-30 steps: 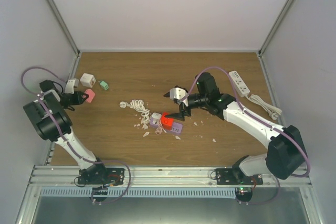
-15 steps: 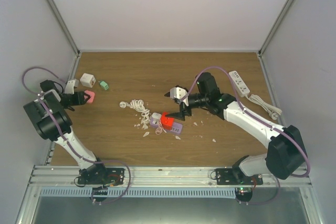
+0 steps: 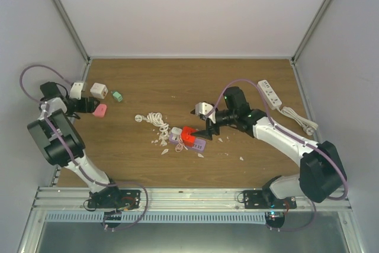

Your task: Pull the plug off the socket

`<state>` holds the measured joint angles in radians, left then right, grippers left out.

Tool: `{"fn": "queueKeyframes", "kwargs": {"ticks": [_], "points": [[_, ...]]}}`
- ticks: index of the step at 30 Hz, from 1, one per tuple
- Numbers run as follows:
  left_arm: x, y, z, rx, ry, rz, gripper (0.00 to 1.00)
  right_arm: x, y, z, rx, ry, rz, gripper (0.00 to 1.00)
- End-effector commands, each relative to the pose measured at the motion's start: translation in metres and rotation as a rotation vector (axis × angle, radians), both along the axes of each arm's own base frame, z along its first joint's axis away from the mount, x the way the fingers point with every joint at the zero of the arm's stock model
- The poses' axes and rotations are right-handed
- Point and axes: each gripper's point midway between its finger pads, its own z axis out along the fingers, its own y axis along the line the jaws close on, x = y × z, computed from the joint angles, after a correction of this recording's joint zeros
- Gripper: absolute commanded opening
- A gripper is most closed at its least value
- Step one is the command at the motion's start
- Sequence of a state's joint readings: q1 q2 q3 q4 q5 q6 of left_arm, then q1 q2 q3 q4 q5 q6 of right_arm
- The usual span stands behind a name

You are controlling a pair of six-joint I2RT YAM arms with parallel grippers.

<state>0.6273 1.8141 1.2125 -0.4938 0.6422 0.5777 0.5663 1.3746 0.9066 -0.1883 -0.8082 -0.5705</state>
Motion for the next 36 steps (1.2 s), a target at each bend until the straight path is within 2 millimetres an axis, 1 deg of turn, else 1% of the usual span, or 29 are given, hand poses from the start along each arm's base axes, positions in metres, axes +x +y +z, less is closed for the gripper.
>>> {"fn": "queueKeyframes", "kwargs": {"ticks": [1,2,4,7,10,12,14,16,19,21,22,24,28,31,36], "points": [[0.009,-0.026,0.052,0.106,-0.131,-0.140,0.82,-0.005,-0.009,-0.011,-0.016,0.015,-0.022,0.91],[0.009,-0.034,0.059,0.121,-0.151,-0.174,0.84,-0.006,-0.011,-0.014,-0.019,0.017,-0.024,0.91],[0.009,-0.058,0.072,0.152,-0.186,-0.256,0.85,-0.007,-0.013,-0.019,-0.025,0.024,-0.032,0.91],[0.006,-0.094,0.086,0.190,-0.233,-0.379,0.86,-0.010,-0.016,-0.027,-0.033,0.030,-0.041,0.91],[-0.004,-0.136,0.099,0.207,-0.294,-0.527,0.86,-0.010,-0.019,-0.035,-0.044,0.032,-0.055,0.91],[-0.015,-0.168,0.106,0.208,-0.334,-0.647,0.86,-0.011,-0.020,-0.040,-0.052,0.032,-0.061,0.90],[-0.032,-0.200,0.108,0.199,-0.367,-0.784,0.86,-0.011,-0.021,-0.046,-0.057,0.031,-0.064,0.90],[-0.047,-0.228,0.107,0.204,-0.399,-0.902,0.86,-0.009,-0.022,-0.052,-0.066,0.035,-0.075,0.89],[-0.064,-0.260,0.099,0.221,-0.420,-1.039,0.85,-0.004,-0.021,-0.060,-0.080,0.037,-0.090,0.87],[-0.073,-0.277,0.093,0.236,-0.430,-1.110,0.84,-0.003,-0.021,-0.062,-0.081,0.038,-0.098,0.86],[-0.077,-0.283,0.090,0.235,-0.433,-1.127,0.84,-0.004,-0.020,-0.062,-0.076,0.038,-0.094,0.87],[-0.085,-0.302,0.087,0.223,-0.456,-1.173,0.84,-0.008,-0.018,-0.065,-0.074,0.039,-0.083,0.87],[-0.098,-0.326,0.076,0.225,-0.486,-1.240,0.84,-0.009,-0.012,-0.071,-0.090,0.041,-0.076,0.87],[-0.107,-0.339,0.068,0.218,-0.489,-1.281,0.82,-0.006,-0.008,-0.072,-0.094,0.044,-0.084,0.87],[-0.116,-0.351,0.058,0.208,-0.479,-1.315,0.81,-0.011,0.001,-0.083,-0.123,0.071,-0.085,0.85]]}}
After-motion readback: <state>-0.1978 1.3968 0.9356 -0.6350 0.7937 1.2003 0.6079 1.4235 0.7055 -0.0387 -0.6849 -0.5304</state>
